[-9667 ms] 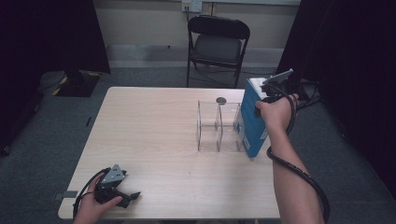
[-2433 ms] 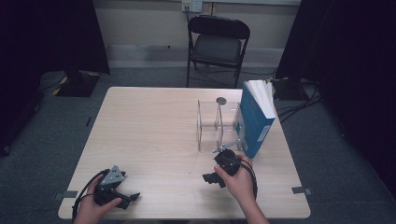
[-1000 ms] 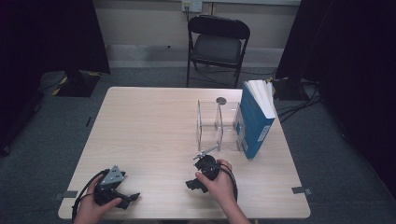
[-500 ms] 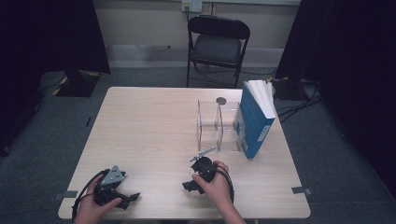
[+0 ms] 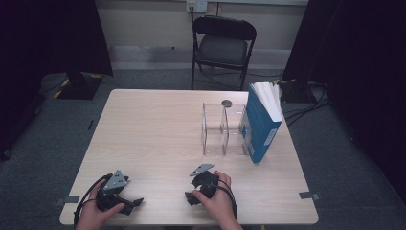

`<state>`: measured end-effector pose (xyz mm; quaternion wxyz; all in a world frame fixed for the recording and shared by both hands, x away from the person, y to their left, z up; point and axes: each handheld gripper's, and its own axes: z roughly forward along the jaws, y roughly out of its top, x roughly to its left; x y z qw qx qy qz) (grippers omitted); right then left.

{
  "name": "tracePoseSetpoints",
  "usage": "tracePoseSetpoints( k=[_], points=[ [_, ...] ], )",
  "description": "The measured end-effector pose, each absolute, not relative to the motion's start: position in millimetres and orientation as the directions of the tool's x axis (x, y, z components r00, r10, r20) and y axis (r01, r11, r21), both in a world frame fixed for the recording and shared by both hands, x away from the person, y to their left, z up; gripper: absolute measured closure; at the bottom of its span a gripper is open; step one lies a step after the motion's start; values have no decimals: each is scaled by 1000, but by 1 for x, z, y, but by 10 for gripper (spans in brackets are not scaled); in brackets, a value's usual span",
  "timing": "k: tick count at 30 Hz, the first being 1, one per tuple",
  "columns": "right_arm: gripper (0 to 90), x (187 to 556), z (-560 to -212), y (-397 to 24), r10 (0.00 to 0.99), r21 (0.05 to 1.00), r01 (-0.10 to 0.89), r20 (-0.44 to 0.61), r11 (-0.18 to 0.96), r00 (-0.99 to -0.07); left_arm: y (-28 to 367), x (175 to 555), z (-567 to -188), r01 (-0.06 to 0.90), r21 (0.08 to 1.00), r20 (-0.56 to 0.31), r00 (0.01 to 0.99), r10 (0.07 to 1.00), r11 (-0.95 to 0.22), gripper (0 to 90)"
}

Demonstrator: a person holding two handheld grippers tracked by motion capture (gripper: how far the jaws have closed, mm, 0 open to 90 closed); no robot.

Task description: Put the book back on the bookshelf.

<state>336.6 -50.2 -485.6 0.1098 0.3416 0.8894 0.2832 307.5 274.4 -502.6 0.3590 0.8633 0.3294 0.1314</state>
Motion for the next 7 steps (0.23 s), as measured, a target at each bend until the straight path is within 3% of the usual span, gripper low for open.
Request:
tracePoseSetpoints(
  k=[7],
  points=[
    [130,334,-488,-52,667,605,532,2,593,-745,274,307,-503,474,707,-9,748,663,-525,0]
  ],
)
